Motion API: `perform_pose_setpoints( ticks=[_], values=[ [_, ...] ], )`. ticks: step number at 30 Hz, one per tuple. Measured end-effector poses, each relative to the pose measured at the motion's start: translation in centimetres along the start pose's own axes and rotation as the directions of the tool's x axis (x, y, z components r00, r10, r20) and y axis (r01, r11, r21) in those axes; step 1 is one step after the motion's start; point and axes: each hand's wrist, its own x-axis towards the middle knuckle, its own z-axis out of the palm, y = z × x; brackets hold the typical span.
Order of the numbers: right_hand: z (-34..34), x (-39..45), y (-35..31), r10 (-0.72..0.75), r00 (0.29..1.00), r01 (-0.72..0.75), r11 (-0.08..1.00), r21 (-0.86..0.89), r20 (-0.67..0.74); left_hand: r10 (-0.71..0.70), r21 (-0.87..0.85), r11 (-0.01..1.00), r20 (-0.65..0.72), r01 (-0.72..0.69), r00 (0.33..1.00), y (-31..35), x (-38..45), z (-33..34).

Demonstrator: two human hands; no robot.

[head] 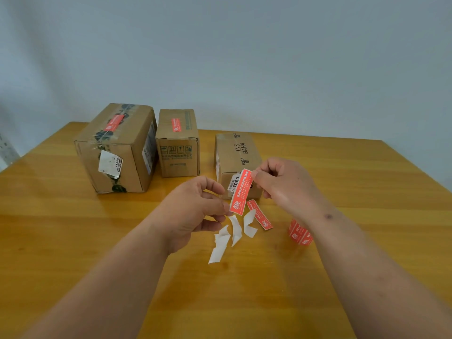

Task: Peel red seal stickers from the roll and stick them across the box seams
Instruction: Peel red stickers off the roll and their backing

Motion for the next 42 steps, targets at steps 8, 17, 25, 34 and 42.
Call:
perform_pose_setpoints(
  ticks=[8, 17, 25, 34, 42],
  values=[
    [0.8, -0.2, 0.9, 0.000, 0.996, -0.001, 1.000, -0.011, -0.093, 0.023, -0.038, 0.999, -0.048, -0.025, 0.999, -0.3, 0.2, 0.3],
    [1.6, -1.8, 0.4, -0.195, 0.969, 0.221, 0.959, -0.177, 0.154, 0.173, 0.126, 0.980, -0.171, -0.153, 0.970, -0.1, 0.4, 0.7],
    [1.4, -1.6, 0.2, -0.100, 0.980, 0.102, 0.995, -0.003, 0.172, 0.281, 0.269, 0.936, -0.178, -0.228, 0.943, 0.2, -0.3, 1.0],
    [1.2, -1.6, -0.1, -0.071, 0.984, 0.079, 0.996, -0.042, 0.166, 0.309, 0.375, 0.897, -0.153, -0.234, 0.938, 0.4, -0.4, 1.5],
    [0.2, -1.4, 0.6, -0.021, 0.993, 0.028, 0.998, -0.054, 0.119, 0.146, 0.254, 0.962, -0.181, -0.097, 0.973, 0.1, 0.0, 0.9]
  ],
)
